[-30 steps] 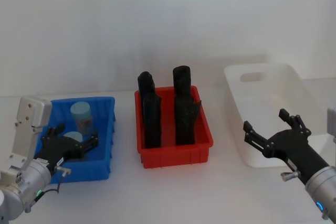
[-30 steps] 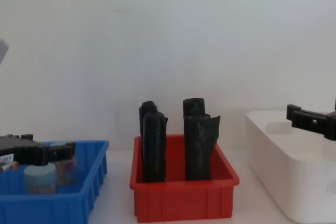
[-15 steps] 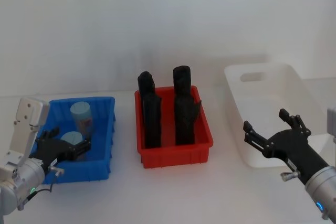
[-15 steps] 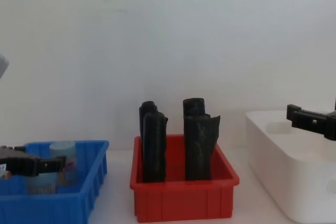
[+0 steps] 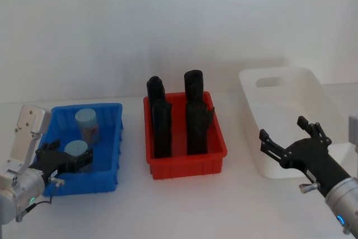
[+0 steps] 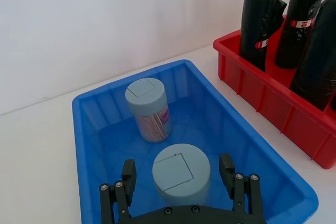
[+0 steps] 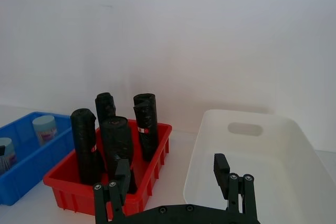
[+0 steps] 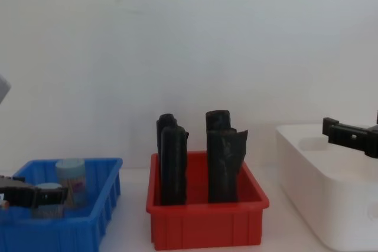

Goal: Pick the cotton swabs from the blue box and place them into the white box.

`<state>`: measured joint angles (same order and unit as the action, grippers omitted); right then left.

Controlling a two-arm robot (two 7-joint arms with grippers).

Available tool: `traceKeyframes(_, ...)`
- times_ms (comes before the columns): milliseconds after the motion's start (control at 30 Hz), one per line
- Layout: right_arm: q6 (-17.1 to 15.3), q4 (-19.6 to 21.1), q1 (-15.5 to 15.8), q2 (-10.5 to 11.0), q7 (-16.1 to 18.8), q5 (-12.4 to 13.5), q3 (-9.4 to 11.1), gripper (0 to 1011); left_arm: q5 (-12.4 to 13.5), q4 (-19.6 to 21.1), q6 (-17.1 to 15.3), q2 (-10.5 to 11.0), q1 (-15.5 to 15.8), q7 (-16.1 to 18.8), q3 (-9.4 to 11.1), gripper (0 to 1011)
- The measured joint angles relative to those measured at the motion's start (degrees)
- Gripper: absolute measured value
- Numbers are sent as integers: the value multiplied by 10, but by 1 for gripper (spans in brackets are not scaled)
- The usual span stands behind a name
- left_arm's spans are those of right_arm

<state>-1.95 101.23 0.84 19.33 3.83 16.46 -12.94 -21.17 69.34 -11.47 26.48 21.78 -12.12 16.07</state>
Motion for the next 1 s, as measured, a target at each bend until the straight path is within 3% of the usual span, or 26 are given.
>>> traceKeyframes(367, 0, 0, 0, 0, 0, 0, 0, 1002, 8, -41, 4, -9, 22, -15, 0, 985)
traceKeyframes(733, 0, 0, 0, 0, 0, 0, 0, 1002, 10, -65, 13, -14, 36, -26, -2, 683)
traceKeyframes(1000, 0, 0, 0, 0, 0, 0, 0, 1002, 10, -67, 18, -15, 38, -29, -4, 669)
